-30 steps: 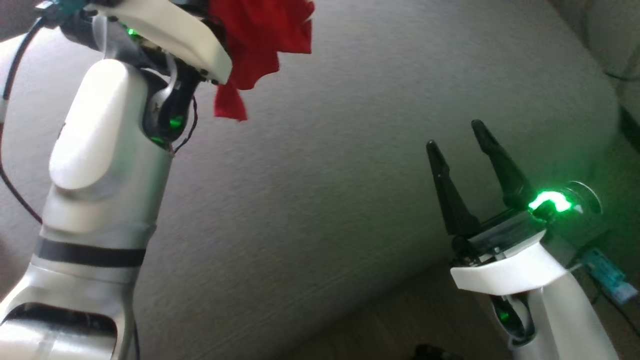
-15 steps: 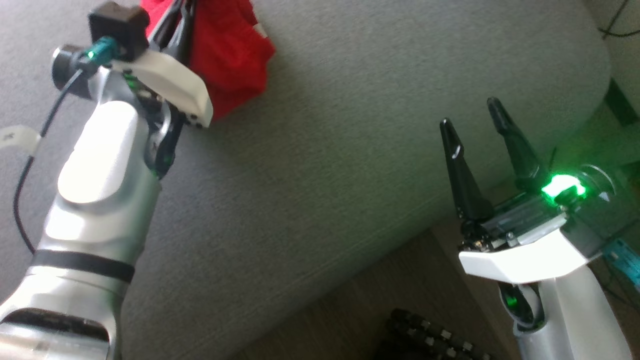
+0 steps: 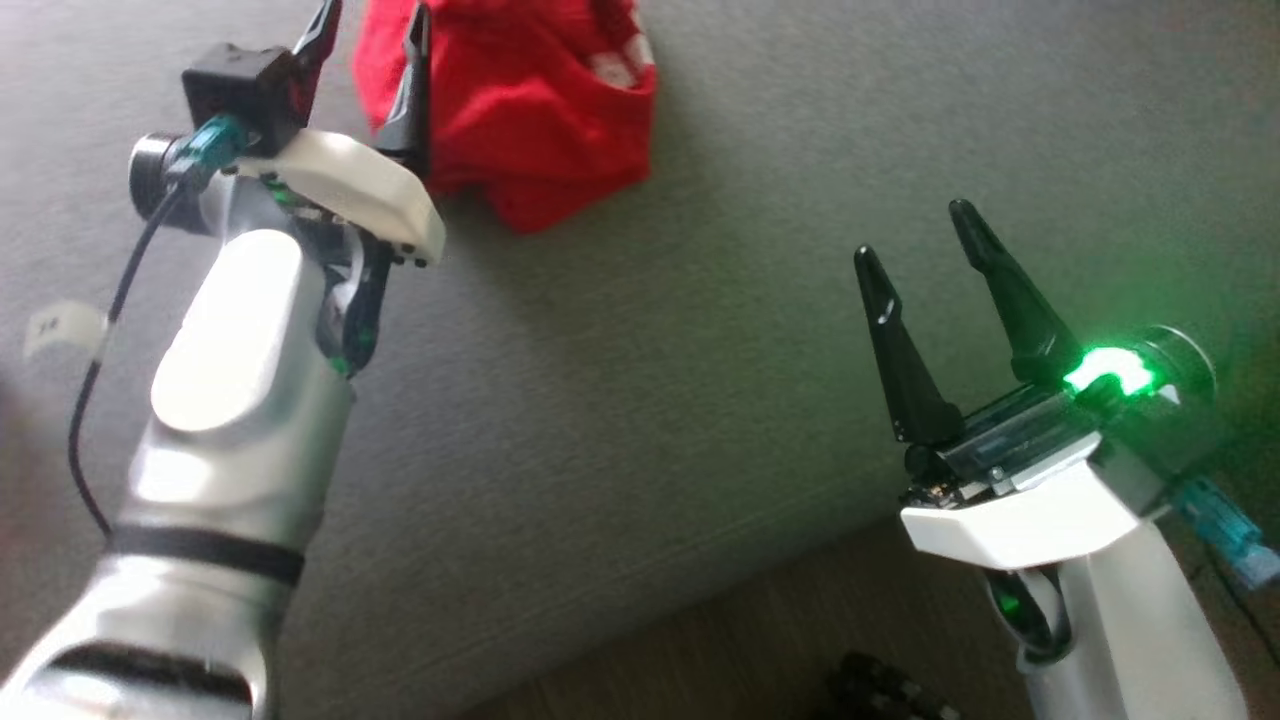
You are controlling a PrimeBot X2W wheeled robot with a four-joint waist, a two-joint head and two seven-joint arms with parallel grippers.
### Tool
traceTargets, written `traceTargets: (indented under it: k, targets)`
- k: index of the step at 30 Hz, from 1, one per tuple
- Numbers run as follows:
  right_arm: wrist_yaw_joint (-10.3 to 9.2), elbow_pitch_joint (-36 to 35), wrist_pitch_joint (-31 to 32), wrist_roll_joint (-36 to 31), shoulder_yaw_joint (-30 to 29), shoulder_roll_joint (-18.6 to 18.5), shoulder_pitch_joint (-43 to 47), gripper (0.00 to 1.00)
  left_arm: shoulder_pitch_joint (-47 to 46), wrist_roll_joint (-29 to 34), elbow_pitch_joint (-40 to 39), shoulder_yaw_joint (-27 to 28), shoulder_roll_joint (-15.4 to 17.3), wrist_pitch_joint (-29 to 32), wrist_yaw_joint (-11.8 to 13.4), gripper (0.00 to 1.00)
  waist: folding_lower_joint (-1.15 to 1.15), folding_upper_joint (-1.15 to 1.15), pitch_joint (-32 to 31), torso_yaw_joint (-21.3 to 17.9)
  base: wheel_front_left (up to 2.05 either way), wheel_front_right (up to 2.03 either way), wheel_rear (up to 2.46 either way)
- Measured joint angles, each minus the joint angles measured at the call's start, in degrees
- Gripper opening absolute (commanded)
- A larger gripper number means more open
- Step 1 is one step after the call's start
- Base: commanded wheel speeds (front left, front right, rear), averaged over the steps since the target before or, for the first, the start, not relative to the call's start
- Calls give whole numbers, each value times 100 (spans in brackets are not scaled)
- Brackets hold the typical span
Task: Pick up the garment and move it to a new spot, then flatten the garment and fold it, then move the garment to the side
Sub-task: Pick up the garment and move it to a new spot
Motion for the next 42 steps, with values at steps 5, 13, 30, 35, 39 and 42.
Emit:
traceTargets:
  k: [5,13,30,35,39,42]
  targets:
    - [0,146,0,-162,14,0,10,100,986,135,-1174,568,-43,-40,183,100,-1,0,-237,429,0,0,0]
    - [0,421,0,-255,-147,-3,53,100,2385,583,-2504,970,-285,-41,294,100,-1,0,-597,1114,0,0,0]
    - [0,922,1,-382,-433,0,703,100,4724,689,-4080,1511,-389,-41,376,100,-1,0,-1752,2015,0,0,0]
    - [0,961,1,-396,-494,0,993,100,5219,737,-4186,1637,-383,-41,482,100,-1,0,-1978,2005,0,0,0]
    - [0,983,1,-396,-513,0,1112,100,5456,731,-4129,1634,-385,-41,488,100,-1,0,-2075,1936,0,0,0]
    - [0,1018,1,-396,-508,1,1126,100,5520,731,-4083,1614,-386,-41,528,100,-1,0,-2120,1894,0,0,0]
